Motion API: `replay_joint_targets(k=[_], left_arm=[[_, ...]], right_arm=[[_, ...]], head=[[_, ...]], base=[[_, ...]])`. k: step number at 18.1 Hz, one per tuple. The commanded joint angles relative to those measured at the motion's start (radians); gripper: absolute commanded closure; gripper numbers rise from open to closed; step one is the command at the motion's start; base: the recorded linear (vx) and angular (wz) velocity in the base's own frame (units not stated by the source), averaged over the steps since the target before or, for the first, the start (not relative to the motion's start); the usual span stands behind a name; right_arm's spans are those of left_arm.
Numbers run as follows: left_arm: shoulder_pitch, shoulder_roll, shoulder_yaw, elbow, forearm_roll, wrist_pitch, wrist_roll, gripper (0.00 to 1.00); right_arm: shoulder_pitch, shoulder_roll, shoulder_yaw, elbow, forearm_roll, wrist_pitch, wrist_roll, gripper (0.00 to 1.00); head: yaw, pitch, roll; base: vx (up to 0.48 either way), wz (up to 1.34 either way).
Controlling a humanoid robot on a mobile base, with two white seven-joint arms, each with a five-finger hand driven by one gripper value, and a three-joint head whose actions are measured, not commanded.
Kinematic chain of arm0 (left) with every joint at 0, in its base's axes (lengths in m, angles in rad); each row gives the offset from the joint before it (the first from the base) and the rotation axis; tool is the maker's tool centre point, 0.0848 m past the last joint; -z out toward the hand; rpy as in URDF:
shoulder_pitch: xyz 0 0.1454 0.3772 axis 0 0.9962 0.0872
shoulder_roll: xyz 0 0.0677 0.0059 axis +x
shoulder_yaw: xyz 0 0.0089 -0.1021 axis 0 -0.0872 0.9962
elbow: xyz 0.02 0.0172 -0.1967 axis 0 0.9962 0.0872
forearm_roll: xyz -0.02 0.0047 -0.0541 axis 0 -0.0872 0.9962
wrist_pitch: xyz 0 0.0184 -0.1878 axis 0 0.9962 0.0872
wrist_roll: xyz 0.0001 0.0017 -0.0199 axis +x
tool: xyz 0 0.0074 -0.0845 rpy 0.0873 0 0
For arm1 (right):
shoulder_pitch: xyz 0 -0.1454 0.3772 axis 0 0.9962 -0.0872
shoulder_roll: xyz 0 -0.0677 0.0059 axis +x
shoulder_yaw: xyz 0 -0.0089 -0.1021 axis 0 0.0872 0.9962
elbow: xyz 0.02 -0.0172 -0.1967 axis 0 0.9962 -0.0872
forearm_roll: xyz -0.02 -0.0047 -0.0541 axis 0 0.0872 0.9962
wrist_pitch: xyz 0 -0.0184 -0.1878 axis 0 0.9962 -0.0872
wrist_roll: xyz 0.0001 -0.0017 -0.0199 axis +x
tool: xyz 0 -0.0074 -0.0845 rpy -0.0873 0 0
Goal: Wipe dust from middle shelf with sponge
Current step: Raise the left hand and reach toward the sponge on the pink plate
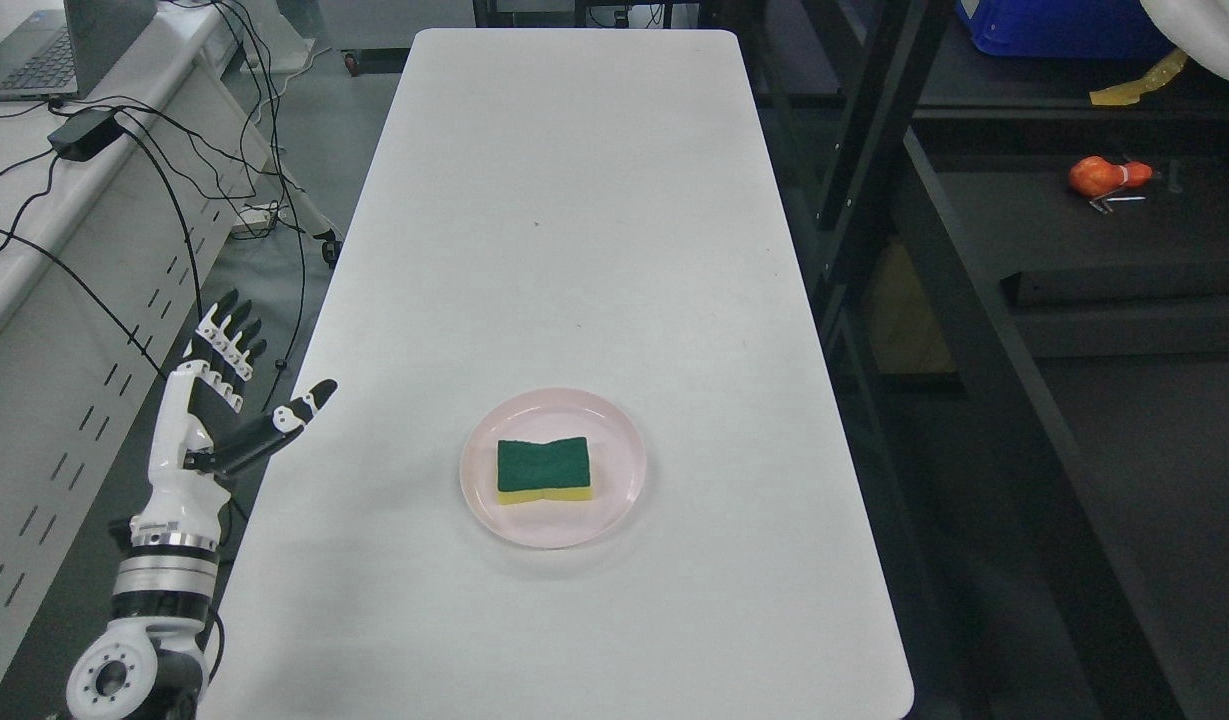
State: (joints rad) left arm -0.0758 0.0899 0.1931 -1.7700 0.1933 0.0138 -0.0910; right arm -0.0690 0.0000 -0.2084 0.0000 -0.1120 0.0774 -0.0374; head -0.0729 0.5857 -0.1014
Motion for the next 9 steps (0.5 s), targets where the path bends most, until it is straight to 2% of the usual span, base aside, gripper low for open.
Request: replay_joint_targets(k=[1, 6, 9], left_arm=[[0.017, -0.002, 0.032, 0.001, 0.000, 0.002, -0.001, 0.01], [0.013, 0.013, 0.037, 0.012, 0.000, 0.002, -0.001, 0.01], [-0.018, 0.114, 0.022, 0.052, -0.046, -0.009, -0.001, 0.01]], right_arm=[[0.000, -0.017, 0.000, -0.017, 0.000, -0.001, 0.001, 0.00], [0.000, -0.017, 0.001, -0.017, 0.000, -0.001, 0.001, 0.00], [0.000, -0.017, 0.000, -0.017, 0.000, -0.001, 0.001, 0.00]], head=[[0.0000, 0.000, 0.000], [0.0000, 0.000, 0.000], [0.0000, 0.000, 0.000]], base=[[0.000, 0.00], [0.000, 0.00], [0.000, 0.00]])
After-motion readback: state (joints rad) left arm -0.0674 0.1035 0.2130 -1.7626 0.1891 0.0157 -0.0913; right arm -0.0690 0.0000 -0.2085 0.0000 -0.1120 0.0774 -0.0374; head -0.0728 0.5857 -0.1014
